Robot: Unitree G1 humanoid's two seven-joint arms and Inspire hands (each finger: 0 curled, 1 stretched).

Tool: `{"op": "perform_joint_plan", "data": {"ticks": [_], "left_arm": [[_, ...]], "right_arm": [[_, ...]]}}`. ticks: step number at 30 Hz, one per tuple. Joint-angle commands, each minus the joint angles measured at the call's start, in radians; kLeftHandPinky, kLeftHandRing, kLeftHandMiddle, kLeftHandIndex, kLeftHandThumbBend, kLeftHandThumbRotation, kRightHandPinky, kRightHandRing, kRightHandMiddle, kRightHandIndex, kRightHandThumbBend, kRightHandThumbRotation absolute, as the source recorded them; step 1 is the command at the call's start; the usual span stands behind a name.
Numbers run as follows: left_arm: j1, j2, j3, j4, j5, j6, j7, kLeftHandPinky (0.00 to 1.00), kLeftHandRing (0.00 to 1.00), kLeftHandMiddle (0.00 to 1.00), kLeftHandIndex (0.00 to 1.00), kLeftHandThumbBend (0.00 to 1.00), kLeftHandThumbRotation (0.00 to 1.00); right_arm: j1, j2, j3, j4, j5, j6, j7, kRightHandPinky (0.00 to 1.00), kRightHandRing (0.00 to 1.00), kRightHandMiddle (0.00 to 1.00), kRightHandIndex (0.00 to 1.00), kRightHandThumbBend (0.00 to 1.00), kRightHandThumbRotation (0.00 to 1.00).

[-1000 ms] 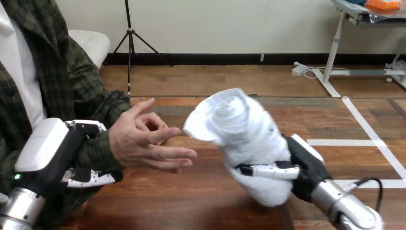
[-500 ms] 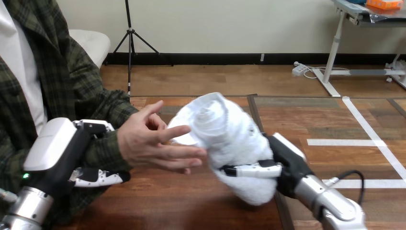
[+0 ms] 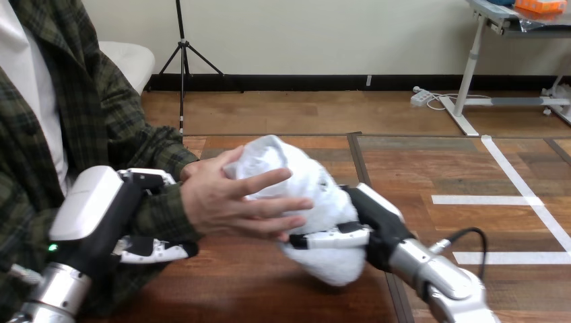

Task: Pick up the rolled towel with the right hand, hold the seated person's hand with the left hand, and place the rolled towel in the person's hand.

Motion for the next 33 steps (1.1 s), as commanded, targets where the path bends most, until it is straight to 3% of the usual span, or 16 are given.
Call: {"op": "perform_joint_plan", "data": {"ticks": [1, 9, 33], "left_arm": [[-0.023, -0.081, -0.013, -0.134, -0.054, -0.017, -0.016, 0.24, 0.28, 0.36, 0.37, 0.88, 0.0], [-0.012, -0.097, -0.008, -0.156, -0.051, -0.002, -0.031, 0.24, 0.28, 0.36, 0.36, 0.87, 0.0], [-0.01, -0.136, -0.01, -0.156, -0.031, 0.017, -0.03, 0.24, 0.28, 0.35, 0.36, 0.88, 0.0]], "right_arm": [[-0.2, 0.058, 0.014, 0.023, -0.004, -0.1, -0.024, 0.07, 0.11, 0.18, 0.2, 0.7, 0.0], [-0.225, 0.084, 0.031, 0.058, -0.025, -0.127, -0.038, 0.07, 0.11, 0.18, 0.2, 0.73, 0.0], [-0.261, 0.142, 0.092, 0.016, -0.104, -0.102, -0.118, 0.09, 0.13, 0.19, 0.2, 0.74, 0.0]]}}
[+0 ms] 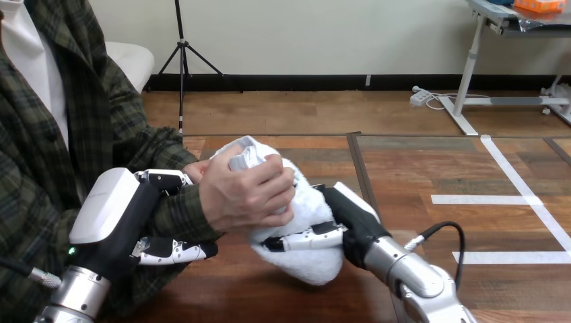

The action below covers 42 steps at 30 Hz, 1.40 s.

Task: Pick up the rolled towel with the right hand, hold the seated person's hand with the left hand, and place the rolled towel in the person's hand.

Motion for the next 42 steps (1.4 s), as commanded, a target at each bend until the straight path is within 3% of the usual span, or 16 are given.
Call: {"op": "perform_joint_plan", "data": {"ticks": [1, 21, 36, 42], "left_arm": [[-0.042, -0.061, -0.019, -0.071, -0.03, -0.023, -0.002, 0.24, 0.28, 0.35, 0.36, 0.88, 0.0], [-0.046, -0.074, -0.022, -0.057, -0.021, -0.018, 0.009, 0.24, 0.28, 0.36, 0.37, 0.88, 0.0], [-0.051, -0.083, -0.014, -0.032, -0.024, -0.029, 0.007, 0.24, 0.29, 0.37, 0.37, 0.87, 0.0], [-0.054, -0.086, -0.009, -0.016, -0.02, -0.034, 0.008, 0.26, 0.31, 0.38, 0.38, 0.88, 0.0]], "right_arm": [[-0.21, 0.072, 0.04, -0.067, -0.02, -0.057, -0.017, 0.09, 0.13, 0.19, 0.2, 0.74, 0.0], [-0.219, 0.081, 0.057, -0.086, -0.032, -0.038, -0.031, 0.08, 0.12, 0.19, 0.2, 0.74, 0.0], [-0.228, 0.077, 0.064, -0.081, -0.046, -0.052, -0.061, 0.08, 0.12, 0.19, 0.2, 0.75, 0.0], [-0.228, 0.076, 0.059, -0.097, -0.043, -0.005, -0.067, 0.1, 0.14, 0.22, 0.23, 0.78, 0.0]]}}
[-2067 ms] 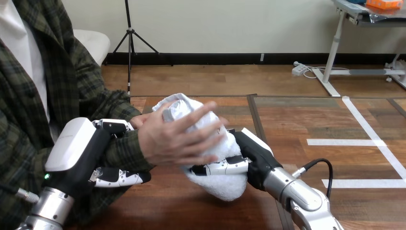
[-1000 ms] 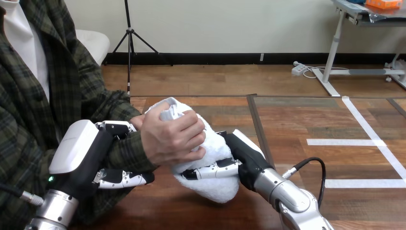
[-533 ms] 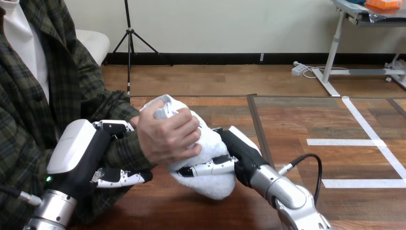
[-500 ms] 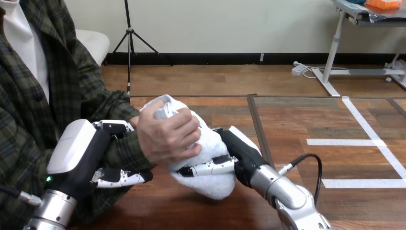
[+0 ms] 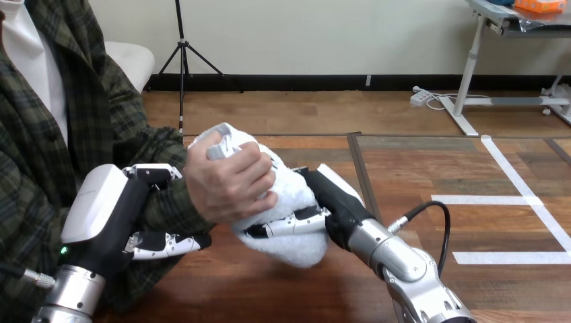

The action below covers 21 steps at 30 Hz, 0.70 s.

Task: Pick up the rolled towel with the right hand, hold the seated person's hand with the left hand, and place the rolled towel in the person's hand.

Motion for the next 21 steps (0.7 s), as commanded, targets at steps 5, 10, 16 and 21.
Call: {"op": "perform_joint_plan", "data": {"ticks": [5, 10, 16, 21], "left_arm": [[-0.068, -0.052, -0.047, 0.022, -0.013, -0.064, 0.008, 0.3, 0.35, 0.42, 0.42, 0.9, 0.0], [-0.082, -0.047, -0.048, 0.073, -0.002, -0.085, 0.03, 0.37, 0.41, 0.48, 0.49, 0.91, 0.0], [-0.095, -0.035, -0.049, 0.11, 0.003, -0.098, 0.034, 0.46, 0.51, 0.58, 0.61, 0.92, 0.1], [-0.102, -0.018, -0.049, 0.125, 0.018, -0.105, 0.037, 0.54, 0.6, 0.67, 0.7, 0.95, 0.22]], "right_arm": [[-0.168, 0.038, 0.021, -0.091, -0.007, -0.001, -0.003, 0.12, 0.17, 0.27, 0.29, 0.83, 0.01], [-0.166, 0.017, 0.025, -0.096, -0.022, -0.005, -0.004, 0.19, 0.26, 0.37, 0.39, 0.89, 0.08], [-0.141, -0.008, 0.022, -0.15, -0.039, 0.014, -0.004, 0.33, 0.44, 0.53, 0.55, 0.93, 0.22], [-0.111, -0.03, 0.02, -0.216, -0.044, 0.042, 0.004, 0.48, 0.6, 0.66, 0.67, 0.95, 0.29]]}}
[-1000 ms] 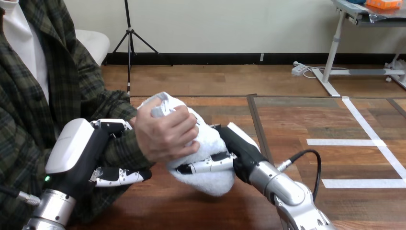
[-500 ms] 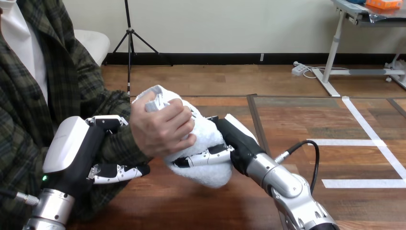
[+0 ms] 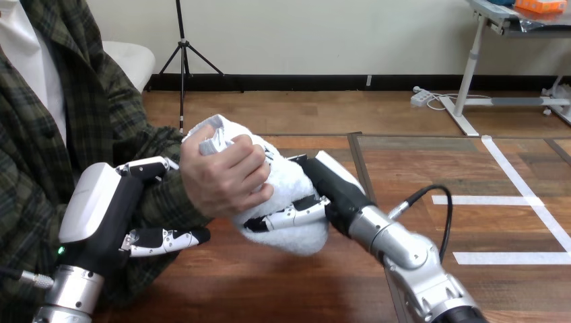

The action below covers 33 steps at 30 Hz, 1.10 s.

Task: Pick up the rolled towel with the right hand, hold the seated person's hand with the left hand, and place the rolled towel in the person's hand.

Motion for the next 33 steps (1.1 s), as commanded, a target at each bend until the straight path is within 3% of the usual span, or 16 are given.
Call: {"op": "perform_joint_plan", "data": {"ticks": [1, 12, 21, 33], "left_arm": [[-0.067, -0.011, -0.048, 0.036, 0.022, -0.032, -0.01, 0.55, 0.61, 0.68, 0.71, 0.96, 0.24], [-0.065, 0.021, -0.04, 0.015, 0.013, -0.029, -0.038, 0.69, 0.78, 0.86, 0.88, 1.0, 0.4], [-0.059, 0.048, -0.025, -0.015, 0.01, -0.007, -0.063, 0.76, 0.89, 0.95, 0.95, 1.0, 0.44], [-0.054, 0.072, -0.01, -0.031, 0.004, 0.008, -0.08, 0.85, 0.97, 0.99, 0.99, 1.0, 0.53]], "right_arm": [[-0.08, -0.011, 0.008, -0.166, -0.002, 0.003, 0.007, 0.5, 0.62, 0.68, 0.69, 0.95, 0.3], [-0.033, -0.066, -0.001, -0.245, -0.028, -0.001, -0.008, 0.74, 0.87, 0.86, 0.87, 0.99, 0.49], [0.015, -0.117, -0.03, -0.319, -0.025, 0.009, -0.02, 0.8, 0.94, 0.93, 0.95, 1.0, 0.62], [0.073, -0.167, -0.076, -0.411, 0.043, 0.033, 0.007, 0.86, 0.97, 0.96, 0.99, 1.0, 0.66]]}}
